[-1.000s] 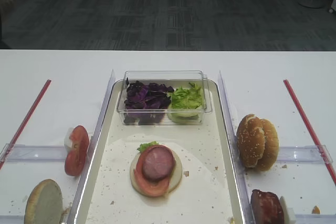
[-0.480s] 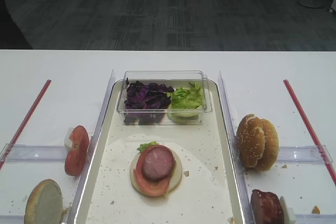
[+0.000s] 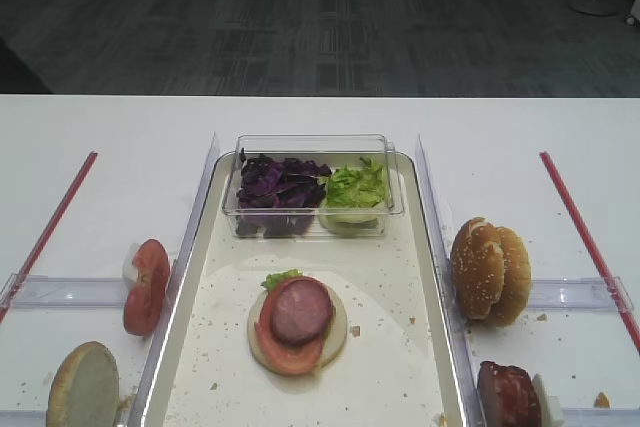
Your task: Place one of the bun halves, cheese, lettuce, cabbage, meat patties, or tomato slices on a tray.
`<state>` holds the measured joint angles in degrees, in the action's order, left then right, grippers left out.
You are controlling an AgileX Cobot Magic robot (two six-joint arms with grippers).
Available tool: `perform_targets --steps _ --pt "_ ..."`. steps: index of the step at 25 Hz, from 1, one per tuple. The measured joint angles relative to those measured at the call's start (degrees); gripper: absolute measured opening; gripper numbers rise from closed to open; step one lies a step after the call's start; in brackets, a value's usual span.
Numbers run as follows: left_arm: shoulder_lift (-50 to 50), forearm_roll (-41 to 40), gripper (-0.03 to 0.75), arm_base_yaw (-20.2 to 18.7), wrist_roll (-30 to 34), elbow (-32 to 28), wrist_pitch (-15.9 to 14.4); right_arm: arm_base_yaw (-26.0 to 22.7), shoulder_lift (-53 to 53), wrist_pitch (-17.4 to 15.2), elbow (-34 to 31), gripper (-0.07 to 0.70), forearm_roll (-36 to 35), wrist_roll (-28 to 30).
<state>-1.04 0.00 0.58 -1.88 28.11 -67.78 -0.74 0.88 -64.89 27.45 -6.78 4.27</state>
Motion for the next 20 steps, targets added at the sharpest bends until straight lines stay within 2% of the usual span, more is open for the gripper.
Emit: perform_targets --steps 20 --pt "0.0 0.0 0.492 0.0 0.0 0.0 0.0 0.0 0.0 0.0 0.0 0.569 0.0 0.0"
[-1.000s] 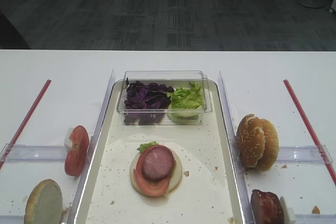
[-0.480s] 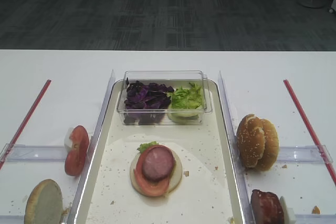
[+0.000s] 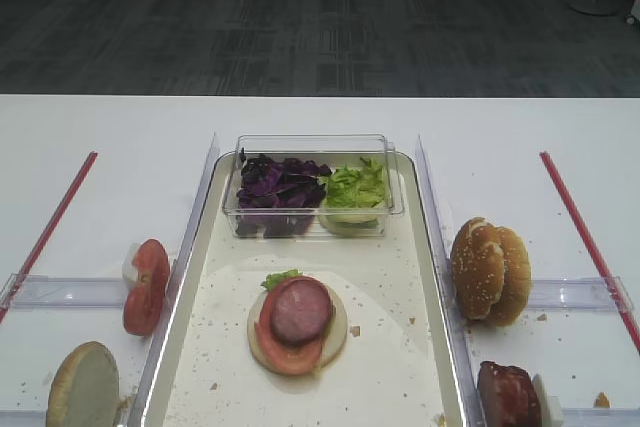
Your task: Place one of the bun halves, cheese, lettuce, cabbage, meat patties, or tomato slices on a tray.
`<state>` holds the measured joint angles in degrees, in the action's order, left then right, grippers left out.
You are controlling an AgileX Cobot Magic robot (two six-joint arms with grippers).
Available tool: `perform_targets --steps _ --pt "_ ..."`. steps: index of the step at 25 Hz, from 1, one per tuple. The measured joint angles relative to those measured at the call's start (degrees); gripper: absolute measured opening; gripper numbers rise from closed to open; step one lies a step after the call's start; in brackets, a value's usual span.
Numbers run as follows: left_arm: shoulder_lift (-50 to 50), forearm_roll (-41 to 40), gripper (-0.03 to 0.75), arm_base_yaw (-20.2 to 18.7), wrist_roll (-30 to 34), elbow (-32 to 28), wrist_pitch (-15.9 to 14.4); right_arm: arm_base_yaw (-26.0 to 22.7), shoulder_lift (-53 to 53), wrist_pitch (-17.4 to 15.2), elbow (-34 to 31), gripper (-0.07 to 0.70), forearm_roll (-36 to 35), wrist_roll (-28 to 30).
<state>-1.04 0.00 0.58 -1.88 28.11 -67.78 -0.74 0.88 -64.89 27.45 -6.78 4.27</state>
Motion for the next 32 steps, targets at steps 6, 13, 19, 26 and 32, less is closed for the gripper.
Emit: perform_targets --steps 6,13,19,26,32 --pt "0.0 0.0 0.492 0.0 0.0 0.0 0.0 0.0 0.0 0.0 0.0 0.569 0.0 0.0" --pt "0.0 0.0 0.492 0.0 0.0 0.0 0.0 0.0 0.0 0.0 0.0 0.569 0.0 0.0" --pt "0.0 0.0 0.492 0.0 0.0 0.0 0.0 0.0 0.0 0.0 0.0 0.569 0.0 0.0" --pt "0.0 0.0 0.492 0.0 0.0 0.0 0.0 0.0 0.0 0.0 0.0 0.569 0.0 0.0" --pt "0.0 0.0 0.492 0.0 0.0 0.0 0.0 0.0 0.0 0.0 0.0 0.569 0.0 0.0"
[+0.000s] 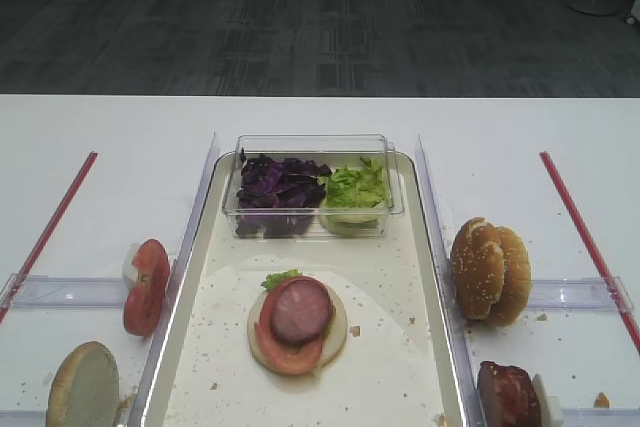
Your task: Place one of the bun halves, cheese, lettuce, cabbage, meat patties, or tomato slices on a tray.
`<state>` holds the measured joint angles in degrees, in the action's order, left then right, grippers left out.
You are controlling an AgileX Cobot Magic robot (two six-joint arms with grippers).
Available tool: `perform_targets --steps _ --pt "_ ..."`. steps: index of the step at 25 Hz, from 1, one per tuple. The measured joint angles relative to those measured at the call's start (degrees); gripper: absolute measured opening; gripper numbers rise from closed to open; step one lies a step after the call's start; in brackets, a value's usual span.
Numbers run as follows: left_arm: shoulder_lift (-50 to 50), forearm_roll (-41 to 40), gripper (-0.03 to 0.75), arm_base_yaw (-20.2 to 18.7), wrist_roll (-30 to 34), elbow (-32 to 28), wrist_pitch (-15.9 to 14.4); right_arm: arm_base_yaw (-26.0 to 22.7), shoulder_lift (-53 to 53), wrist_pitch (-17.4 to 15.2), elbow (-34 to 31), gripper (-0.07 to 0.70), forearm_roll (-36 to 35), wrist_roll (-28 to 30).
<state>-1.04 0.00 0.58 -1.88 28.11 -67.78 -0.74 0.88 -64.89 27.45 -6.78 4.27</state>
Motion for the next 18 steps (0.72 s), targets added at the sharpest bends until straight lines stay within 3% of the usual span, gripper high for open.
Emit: perform_targets --steps 18 --pt "0.0 0.0 0.492 0.0 0.0 0.0 0.0 0.0 0.0 0.0 0.0 0.569 0.0 -0.3"
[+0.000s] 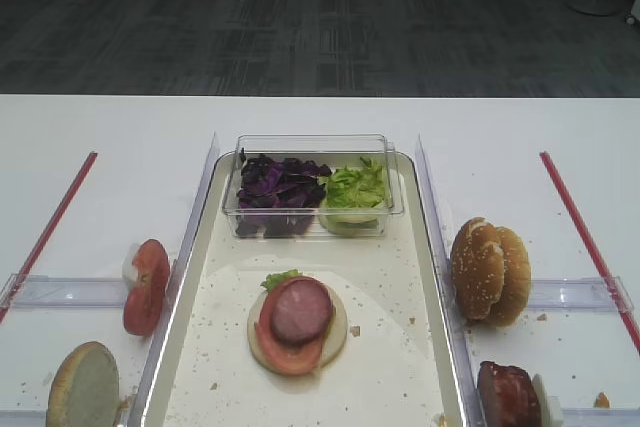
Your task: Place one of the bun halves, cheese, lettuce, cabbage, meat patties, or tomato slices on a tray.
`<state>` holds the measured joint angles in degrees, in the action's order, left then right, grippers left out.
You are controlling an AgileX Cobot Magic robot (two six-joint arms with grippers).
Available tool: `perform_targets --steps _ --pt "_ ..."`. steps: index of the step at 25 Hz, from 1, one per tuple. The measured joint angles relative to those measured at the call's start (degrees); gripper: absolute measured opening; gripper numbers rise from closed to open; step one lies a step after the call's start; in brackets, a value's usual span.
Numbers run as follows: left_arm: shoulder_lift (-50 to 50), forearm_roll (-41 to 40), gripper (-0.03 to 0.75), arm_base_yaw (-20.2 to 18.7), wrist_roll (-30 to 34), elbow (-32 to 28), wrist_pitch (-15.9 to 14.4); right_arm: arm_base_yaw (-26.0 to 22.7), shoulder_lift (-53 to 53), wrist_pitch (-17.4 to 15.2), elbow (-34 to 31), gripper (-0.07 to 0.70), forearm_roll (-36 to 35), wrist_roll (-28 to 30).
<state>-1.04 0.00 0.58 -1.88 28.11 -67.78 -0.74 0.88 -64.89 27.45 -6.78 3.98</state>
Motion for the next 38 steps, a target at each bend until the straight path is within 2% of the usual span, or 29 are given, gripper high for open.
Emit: perform_targets --steps 38 --pt "0.0 0.0 0.492 0.0 0.0 0.0 0.0 0.0 0.0 0.0 0.0 0.569 0.0 0.0"
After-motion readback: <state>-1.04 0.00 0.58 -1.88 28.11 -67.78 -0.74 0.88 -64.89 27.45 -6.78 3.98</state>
